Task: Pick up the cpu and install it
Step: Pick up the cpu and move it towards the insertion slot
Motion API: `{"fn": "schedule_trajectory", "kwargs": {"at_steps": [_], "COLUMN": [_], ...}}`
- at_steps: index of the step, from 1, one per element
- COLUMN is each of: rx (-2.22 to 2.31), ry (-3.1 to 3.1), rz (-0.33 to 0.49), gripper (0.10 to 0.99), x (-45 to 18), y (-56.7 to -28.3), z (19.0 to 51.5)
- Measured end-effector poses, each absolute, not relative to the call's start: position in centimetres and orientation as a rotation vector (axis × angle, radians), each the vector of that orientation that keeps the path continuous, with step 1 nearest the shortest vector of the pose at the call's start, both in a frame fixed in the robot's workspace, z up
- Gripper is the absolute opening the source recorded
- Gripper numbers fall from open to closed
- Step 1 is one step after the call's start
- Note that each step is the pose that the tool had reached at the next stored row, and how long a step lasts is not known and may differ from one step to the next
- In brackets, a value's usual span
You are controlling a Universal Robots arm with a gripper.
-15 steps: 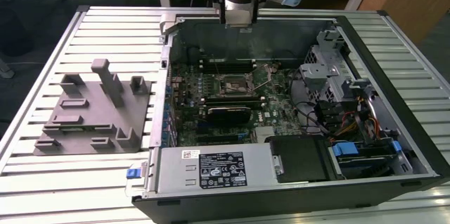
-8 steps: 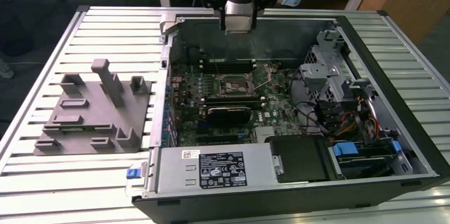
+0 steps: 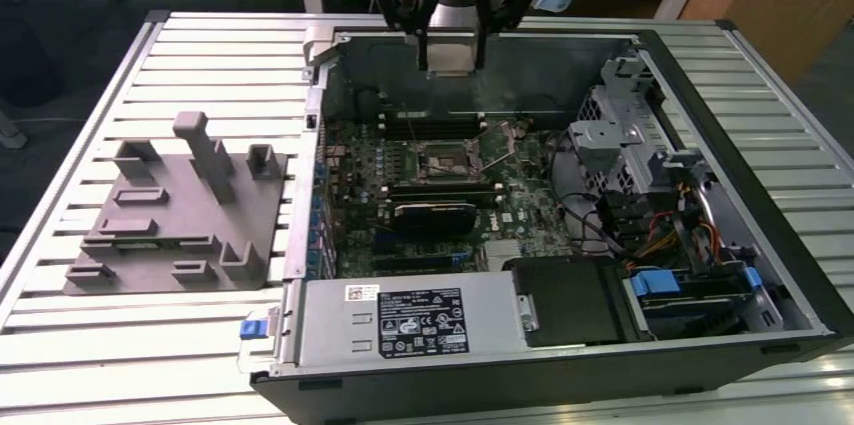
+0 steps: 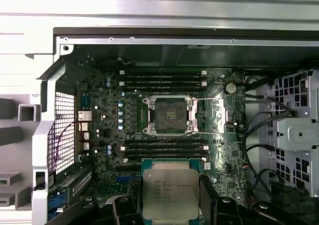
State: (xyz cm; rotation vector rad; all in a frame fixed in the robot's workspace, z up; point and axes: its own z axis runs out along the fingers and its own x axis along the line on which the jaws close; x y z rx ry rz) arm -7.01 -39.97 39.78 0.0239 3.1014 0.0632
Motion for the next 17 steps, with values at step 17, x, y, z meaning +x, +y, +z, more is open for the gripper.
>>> {"fn": "schedule_trajectory", "kwargs": {"at_steps": [17], "rx": [0.024], "ry": [3.101], "rz": [0.063], "gripper": [0.541], "x": [-6.8], "y": [-40.0], "z": [36.7]}}
